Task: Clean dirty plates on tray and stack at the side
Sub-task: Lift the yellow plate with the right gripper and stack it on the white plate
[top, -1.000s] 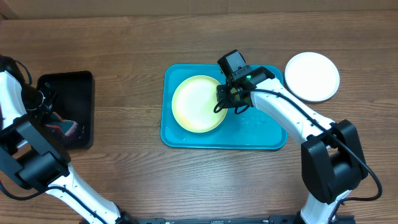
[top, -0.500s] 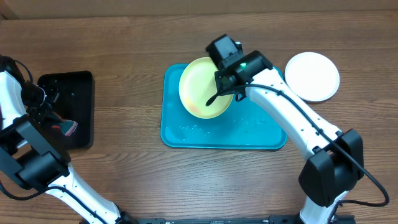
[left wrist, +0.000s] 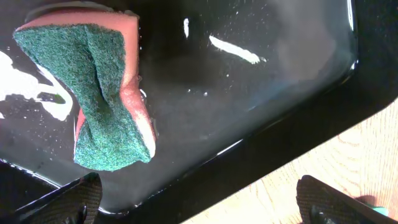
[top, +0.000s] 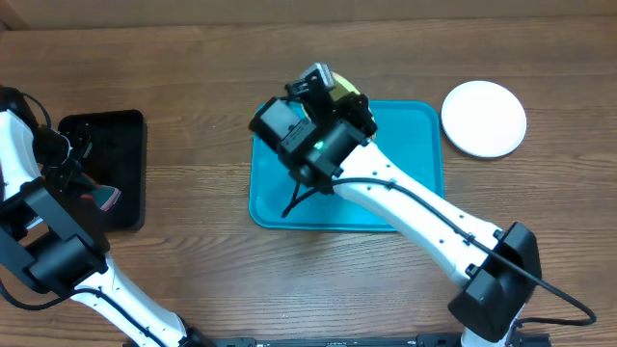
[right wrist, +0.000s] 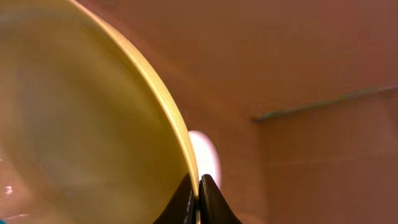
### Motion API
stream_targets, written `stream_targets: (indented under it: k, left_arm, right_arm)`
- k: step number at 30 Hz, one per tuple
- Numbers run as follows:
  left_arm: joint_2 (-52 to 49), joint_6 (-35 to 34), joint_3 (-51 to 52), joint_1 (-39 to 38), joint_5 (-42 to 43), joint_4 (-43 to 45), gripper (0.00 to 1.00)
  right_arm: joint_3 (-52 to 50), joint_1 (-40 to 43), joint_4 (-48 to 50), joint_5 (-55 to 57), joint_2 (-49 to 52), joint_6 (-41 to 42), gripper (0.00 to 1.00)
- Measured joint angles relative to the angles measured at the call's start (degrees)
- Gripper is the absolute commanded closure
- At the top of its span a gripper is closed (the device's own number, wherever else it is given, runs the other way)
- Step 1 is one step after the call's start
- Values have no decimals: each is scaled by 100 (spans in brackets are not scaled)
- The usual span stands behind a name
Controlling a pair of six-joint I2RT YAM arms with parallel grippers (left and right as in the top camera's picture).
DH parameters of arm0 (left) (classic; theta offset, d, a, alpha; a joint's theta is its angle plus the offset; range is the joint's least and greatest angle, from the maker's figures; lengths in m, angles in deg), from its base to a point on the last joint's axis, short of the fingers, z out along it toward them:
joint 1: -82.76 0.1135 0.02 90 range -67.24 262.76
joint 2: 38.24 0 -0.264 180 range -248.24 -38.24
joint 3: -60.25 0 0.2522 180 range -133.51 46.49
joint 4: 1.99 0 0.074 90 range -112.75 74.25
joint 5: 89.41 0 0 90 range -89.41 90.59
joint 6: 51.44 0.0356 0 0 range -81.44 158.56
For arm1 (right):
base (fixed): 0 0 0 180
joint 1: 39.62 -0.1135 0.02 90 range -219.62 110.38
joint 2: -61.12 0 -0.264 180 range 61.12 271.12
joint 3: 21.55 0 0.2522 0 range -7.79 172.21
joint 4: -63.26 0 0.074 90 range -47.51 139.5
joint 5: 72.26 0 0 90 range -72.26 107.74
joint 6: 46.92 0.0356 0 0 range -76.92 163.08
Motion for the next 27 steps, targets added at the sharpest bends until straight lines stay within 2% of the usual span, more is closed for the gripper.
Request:
stream_targets:
  k: [5, 13, 16, 21, 24, 27]
  left_arm:
    - [0, 0, 0, 0, -2, 0, 0]
    - [0, 0, 0, 0, -2, 0, 0]
    - [0, 0, 0, 0, -2, 0, 0]
    - [0, 0, 0, 0, -2, 0, 0]
    - [0, 0, 0, 0, -2, 0, 0]
    - [0, 0, 0, 0, -2, 0, 0]
  right_arm:
    - [2, -225, 271, 780, 0, -662, 96]
    - [2, -243, 555, 894, 0, -1019, 96]
    - [2, -197, 691, 188, 0, -1054, 96]
    - [-98, 369, 1008, -1720, -2, -1056, 96]
    - [-273, 1139, 1209, -2885, -2, -730, 96]
    - [-339, 2260, 1263, -4236, -2, -260, 96]
